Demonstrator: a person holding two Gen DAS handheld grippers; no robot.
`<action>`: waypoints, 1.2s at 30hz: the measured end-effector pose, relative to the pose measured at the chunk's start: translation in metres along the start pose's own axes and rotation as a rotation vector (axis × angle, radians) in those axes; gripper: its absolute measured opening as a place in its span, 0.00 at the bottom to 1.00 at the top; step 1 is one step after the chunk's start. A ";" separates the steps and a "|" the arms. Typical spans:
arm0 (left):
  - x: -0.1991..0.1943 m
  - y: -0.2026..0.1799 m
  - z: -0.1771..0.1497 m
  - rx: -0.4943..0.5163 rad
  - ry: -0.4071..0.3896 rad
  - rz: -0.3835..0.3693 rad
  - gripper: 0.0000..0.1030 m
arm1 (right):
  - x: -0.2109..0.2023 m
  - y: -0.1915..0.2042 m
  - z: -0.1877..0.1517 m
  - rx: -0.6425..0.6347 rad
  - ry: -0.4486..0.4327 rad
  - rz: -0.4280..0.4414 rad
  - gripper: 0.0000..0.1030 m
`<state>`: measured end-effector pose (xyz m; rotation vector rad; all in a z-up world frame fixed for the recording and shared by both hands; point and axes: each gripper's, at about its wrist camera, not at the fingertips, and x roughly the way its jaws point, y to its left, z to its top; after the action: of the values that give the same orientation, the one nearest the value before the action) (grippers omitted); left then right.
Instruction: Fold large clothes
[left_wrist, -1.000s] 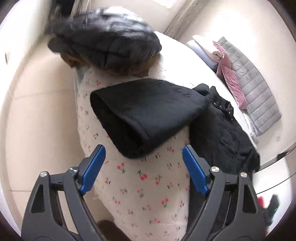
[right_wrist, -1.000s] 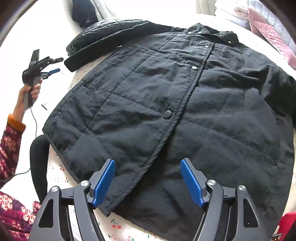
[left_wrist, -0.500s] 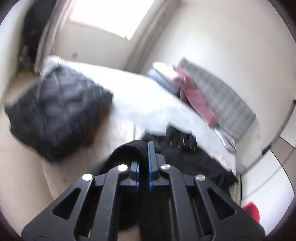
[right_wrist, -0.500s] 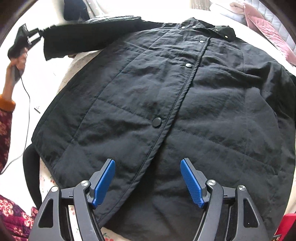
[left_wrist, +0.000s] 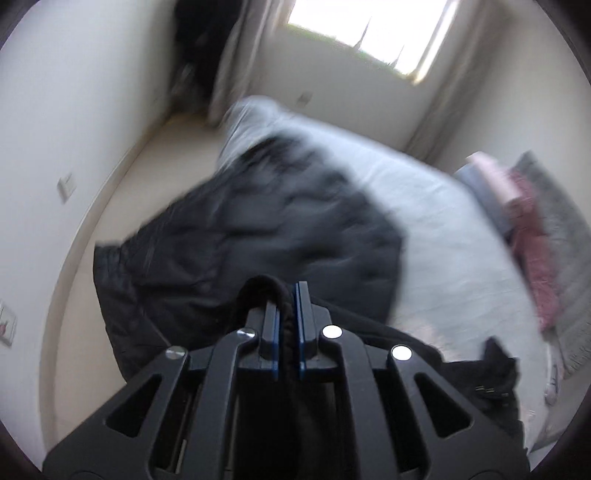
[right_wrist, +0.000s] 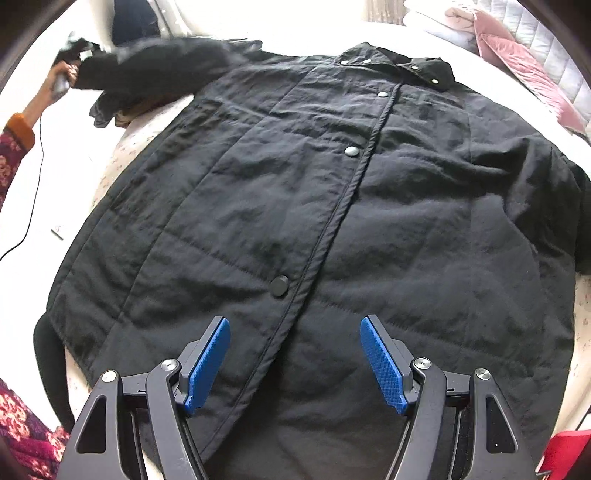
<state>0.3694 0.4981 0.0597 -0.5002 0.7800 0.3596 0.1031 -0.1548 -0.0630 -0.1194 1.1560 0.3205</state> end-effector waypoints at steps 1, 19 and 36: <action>0.008 0.008 -0.002 -0.029 0.007 0.005 0.10 | -0.002 -0.002 0.002 0.001 -0.005 -0.009 0.72; -0.054 0.060 0.025 -0.087 -0.022 -0.030 0.83 | -0.022 -0.039 -0.006 0.112 -0.067 -0.004 0.72; -0.077 -0.164 -0.157 0.450 0.127 -0.361 0.89 | -0.073 -0.179 -0.007 0.408 -0.151 -0.184 0.73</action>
<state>0.3077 0.2665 0.0701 -0.2322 0.8452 -0.1850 0.1255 -0.3399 -0.0119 0.1539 1.0310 -0.0717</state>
